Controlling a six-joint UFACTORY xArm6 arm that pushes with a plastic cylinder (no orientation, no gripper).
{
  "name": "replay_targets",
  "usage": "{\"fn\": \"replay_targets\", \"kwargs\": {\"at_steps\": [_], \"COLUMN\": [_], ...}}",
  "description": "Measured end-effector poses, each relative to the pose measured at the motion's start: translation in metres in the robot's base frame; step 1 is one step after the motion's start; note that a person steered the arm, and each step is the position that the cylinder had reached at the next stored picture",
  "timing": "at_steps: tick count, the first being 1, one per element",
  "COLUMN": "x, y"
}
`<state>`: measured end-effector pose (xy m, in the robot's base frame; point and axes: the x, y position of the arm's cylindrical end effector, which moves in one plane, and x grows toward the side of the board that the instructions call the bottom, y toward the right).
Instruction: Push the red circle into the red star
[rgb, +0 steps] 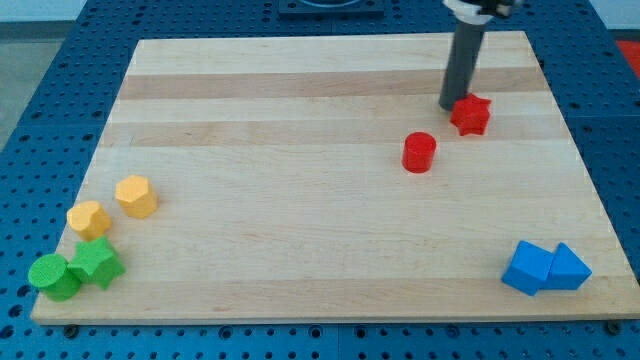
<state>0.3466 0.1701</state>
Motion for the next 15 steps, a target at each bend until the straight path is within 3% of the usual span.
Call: {"fn": "replay_targets", "kwargs": {"at_steps": [2,4,5,6,7,8,11,12,13,15], "x": [0.010,0.010,0.027,0.070,0.110,0.116,0.090,0.111,0.129,0.090], "y": [0.038,-0.083,-0.159,-0.196,-0.189,-0.144,-0.016,-0.025,-0.074,-0.101]}}
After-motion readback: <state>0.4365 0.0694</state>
